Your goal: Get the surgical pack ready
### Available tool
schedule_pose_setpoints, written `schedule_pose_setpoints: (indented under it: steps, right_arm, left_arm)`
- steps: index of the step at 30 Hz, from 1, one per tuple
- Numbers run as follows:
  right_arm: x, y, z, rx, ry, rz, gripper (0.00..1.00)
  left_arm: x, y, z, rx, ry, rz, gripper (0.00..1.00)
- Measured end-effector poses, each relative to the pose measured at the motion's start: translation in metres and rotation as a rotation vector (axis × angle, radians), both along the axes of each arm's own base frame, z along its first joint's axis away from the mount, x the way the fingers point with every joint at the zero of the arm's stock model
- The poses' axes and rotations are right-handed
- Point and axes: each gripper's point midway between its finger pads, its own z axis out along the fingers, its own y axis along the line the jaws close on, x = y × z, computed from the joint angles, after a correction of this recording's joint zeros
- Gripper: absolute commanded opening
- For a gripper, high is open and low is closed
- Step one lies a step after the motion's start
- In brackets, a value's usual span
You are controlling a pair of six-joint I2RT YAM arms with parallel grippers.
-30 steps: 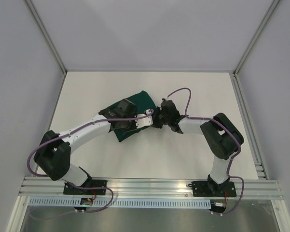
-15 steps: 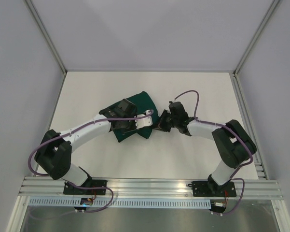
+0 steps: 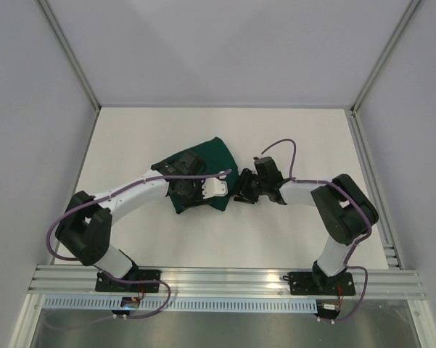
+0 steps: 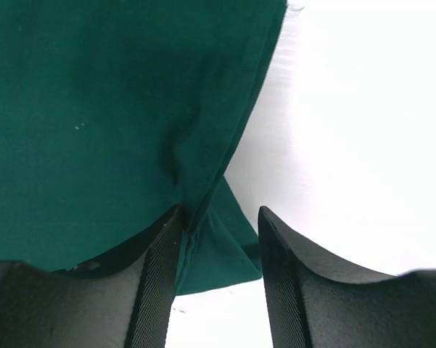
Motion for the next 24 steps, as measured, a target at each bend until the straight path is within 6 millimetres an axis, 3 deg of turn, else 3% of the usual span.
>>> schedule_pose_setpoints:
  steps: [7,13,18,24]
  right_arm:
    - [0.012,0.008,0.010,0.059,-0.107,0.017,0.51]
    - [0.026,0.017,0.021,0.108,-0.207,0.027,0.48]
    - [0.029,0.020,0.010,0.109,-0.202,0.038,0.23]
    - [0.029,0.024,0.020,0.154,-0.239,0.062,0.10]
  left_arm:
    - [-0.004,-0.005,0.008,-0.024,0.027,-0.021,0.55]
    - [-0.007,-0.005,0.008,-0.022,0.038,-0.029,0.55]
    - [-0.009,-0.006,0.012,-0.027,0.049,-0.033,0.56]
    - [-0.009,-0.013,0.025,-0.067,0.051,-0.020,0.72]
